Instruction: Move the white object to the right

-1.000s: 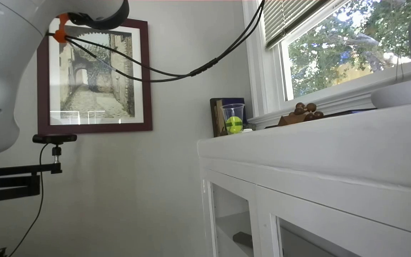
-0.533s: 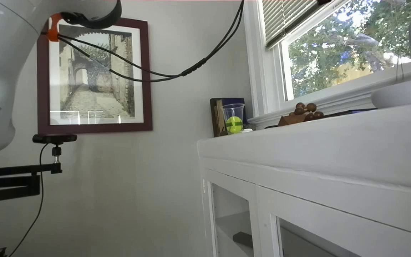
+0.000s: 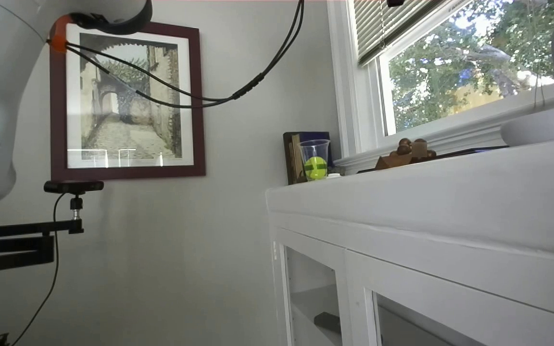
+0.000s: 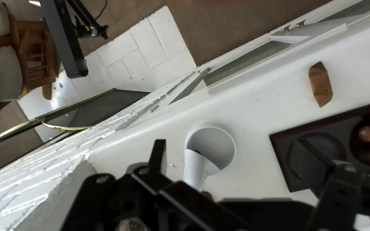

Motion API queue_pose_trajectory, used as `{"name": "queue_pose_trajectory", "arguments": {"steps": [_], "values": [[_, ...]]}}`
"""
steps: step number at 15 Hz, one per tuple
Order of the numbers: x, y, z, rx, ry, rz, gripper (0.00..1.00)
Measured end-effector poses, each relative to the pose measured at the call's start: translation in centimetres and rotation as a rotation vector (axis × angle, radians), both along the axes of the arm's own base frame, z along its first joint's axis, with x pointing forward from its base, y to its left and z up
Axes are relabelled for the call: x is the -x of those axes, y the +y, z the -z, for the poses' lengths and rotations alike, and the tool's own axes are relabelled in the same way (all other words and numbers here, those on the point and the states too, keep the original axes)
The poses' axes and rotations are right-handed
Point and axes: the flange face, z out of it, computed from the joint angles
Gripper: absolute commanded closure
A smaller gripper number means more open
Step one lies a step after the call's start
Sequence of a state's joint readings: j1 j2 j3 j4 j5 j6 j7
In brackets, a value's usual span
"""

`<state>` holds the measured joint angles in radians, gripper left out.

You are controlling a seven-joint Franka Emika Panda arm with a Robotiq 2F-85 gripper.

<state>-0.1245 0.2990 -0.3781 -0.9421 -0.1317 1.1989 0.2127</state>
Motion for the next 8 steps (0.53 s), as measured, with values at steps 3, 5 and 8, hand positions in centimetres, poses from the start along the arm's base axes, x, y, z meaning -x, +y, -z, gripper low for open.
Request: {"name": "queue_pose_trajectory", "arguments": {"steps": [3, 5, 8], "values": [[0.21, 0.16, -0.23, -0.005, 0.002, -0.02, 0.0], [0.21, 0.12, -0.02, -0.008, 0.007, -0.022, 0.0], [0.29, 0.11, 0.16, -0.013, 0.011, -0.022, 0.0]]}}
